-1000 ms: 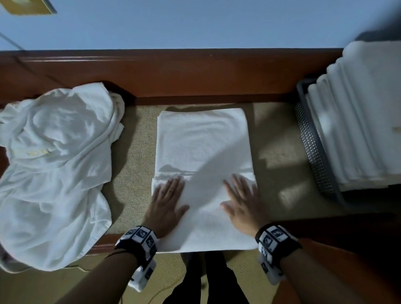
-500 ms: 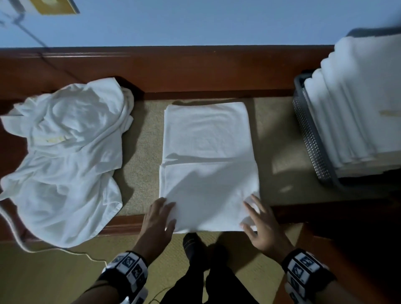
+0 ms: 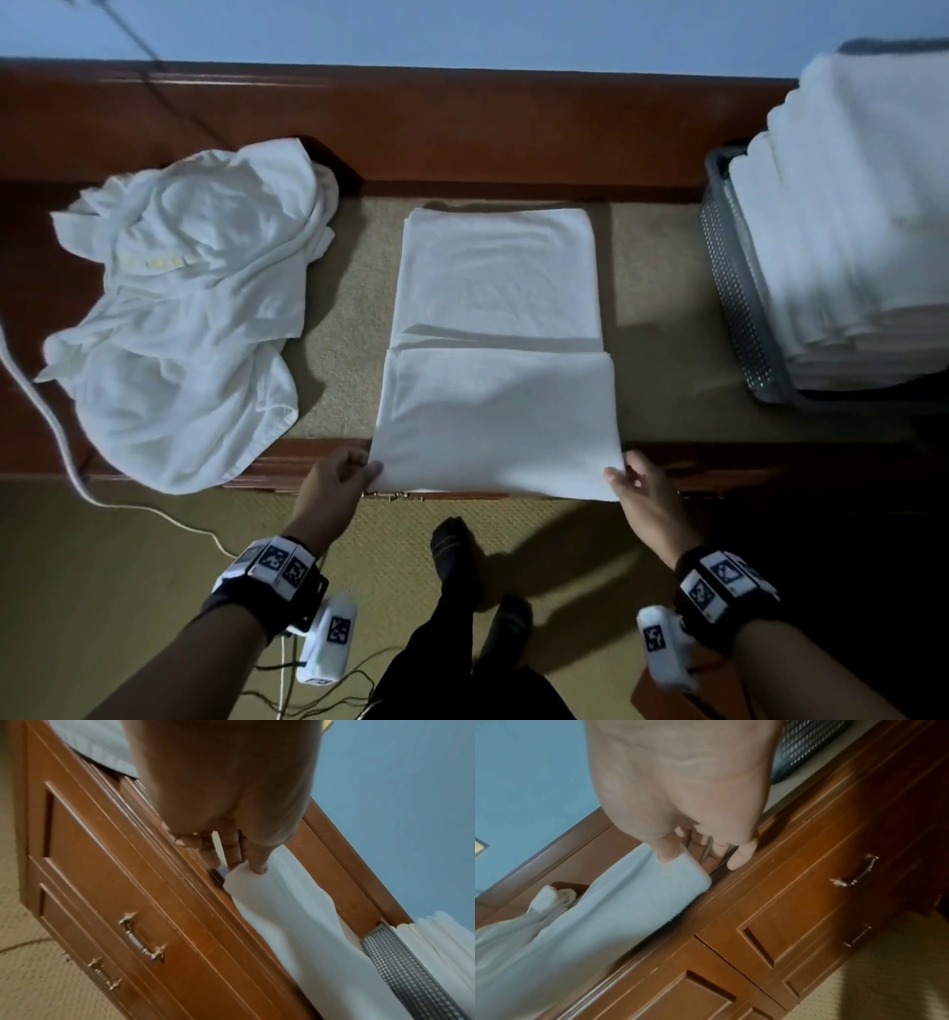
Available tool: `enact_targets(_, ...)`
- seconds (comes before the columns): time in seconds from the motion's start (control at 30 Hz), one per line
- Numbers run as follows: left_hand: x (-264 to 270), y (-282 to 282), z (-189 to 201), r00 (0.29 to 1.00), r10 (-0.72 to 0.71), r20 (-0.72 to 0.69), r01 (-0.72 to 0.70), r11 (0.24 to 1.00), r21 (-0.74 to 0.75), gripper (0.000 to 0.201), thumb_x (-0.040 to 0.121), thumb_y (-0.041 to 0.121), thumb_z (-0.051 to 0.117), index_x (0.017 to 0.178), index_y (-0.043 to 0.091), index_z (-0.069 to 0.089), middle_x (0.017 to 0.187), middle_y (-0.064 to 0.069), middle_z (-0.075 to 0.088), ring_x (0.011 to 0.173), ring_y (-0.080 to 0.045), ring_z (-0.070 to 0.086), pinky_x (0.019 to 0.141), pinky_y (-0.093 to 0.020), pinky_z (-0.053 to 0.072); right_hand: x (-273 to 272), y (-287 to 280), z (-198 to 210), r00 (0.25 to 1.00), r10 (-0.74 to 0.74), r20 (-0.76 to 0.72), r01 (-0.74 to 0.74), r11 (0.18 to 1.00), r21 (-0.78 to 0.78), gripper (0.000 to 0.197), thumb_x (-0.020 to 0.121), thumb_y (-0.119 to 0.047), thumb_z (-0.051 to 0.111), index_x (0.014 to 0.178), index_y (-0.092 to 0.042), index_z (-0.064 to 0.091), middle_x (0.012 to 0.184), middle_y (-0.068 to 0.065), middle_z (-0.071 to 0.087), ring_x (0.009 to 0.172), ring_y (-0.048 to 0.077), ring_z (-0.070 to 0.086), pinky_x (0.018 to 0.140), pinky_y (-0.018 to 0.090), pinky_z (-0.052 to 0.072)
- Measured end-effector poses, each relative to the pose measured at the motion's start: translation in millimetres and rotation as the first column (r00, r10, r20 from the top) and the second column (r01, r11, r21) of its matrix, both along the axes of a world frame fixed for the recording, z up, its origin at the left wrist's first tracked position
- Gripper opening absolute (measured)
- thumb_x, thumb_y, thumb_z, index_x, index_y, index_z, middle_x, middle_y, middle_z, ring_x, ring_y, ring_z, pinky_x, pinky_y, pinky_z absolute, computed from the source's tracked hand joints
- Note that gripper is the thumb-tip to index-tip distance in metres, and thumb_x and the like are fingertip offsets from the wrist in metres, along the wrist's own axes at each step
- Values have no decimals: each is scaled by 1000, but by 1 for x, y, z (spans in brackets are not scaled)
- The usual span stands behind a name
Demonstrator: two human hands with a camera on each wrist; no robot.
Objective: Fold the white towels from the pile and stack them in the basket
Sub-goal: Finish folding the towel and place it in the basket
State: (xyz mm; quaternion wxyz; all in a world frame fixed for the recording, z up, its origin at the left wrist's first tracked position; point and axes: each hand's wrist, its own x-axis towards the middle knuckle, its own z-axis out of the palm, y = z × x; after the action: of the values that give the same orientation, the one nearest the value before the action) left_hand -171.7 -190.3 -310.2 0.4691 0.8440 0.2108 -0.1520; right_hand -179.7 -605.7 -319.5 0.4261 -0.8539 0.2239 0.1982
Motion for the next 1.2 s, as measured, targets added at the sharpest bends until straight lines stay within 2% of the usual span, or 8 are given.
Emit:
enact_targets(0.2, -8, -16, 1, 998, 60, 11, -61, 995, 77, 13, 93, 28, 75, 98, 19, 67, 96, 1, 73, 94, -27, 69, 72, -34, 46, -11, 6, 9, 998, -45, 32, 46, 999, -21, 35, 101, -28, 65, 130, -10, 56, 118, 12, 66, 102, 24, 63, 84, 35, 46)
enact_targets(0.3, -14, -32, 7, 981, -121, 149, 63, 937, 344, 54, 85, 31, 81, 131, 20, 55, 127, 2, 56, 116, -21, 54, 94, -43, 46, -18, 16, 17, 957, 77, 278, -30, 985, -169, 60, 90, -22, 79, 141, -13, 50, 135, 9, 57, 120, 24, 55, 100, 37, 46)
enact_targets(0.47, -18, -45, -23, 708, -706, 16, 533, 549, 644, 106, 77, 37, 85, 163, 28, 24, 173, 3, 15, 159, -22, 15, 121, -55, 22, -24, 34, -12, 710, 700, 77, -522, 597, -609, 124, 78, -32, 87, 166, -26, -1, 173, 10, -9, 160, 31, -11, 128, 56, 3)
enact_targets(0.63, 15, -29, -38, 655, -755, -21, 573, 479, 665, 112, 86, 0, 66, 165, 27, -8, 173, 8, -12, 160, -14, -11, 125, -55, 2, 5, 26, -27, 653, 756, 53, -518, 496, -697, 125, 71, 12, 72, 166, -20, -2, 173, 13, -8, 160, 31, -8, 127, 59, 7)
enact_targets(0.87, 9, -19, -3, 638, -770, -29, 631, 500, 593, 93, 86, -3, 59, 166, 16, 15, 172, 0, 12, 159, -15, 13, 130, -43, 11, 4, 16, 0, 635, 772, 27, -618, 528, -583, 97, 84, 20, 52, 165, -12, 11, 173, 10, 3, 161, 25, 1, 129, 45, 20)
enact_targets(1.03, -30, -21, 37, 642, -765, -48, 696, 555, 455, 71, 99, 5, 53, 163, 21, 28, 169, 1, 26, 155, -21, 31, 126, -39, 21, -17, 1, 43, 590, 806, -46, -759, 535, -371, 88, 94, 12, 51, 166, -19, 13, 173, -2, 5, 160, 16, 7, 124, 24, 9)
enact_targets(1.13, -36, -11, 68, 664, -746, -52, 722, 622, 303, 52, 92, 15, 59, 141, 32, 58, 144, 2, 62, 127, -17, 62, 111, -40, 48, -18, -15, 80, 593, 805, -25, -786, 573, -233, 64, 96, -5, 55, 157, -22, 41, 161, -5, 41, 149, 11, 37, 119, 18, 27)
enact_targets(1.2, -21, -6, 92, 714, -700, -14, 685, 694, 221, 29, 86, 24, 59, 110, 37, 65, 109, 10, 74, 95, -7, 68, 87, -42, 57, -1, -23, 107, 628, 776, 54, -749, 622, -227, 40, 90, -11, 62, 123, -32, 67, 121, -10, 70, 112, 0, 65, 89, 11, 44)
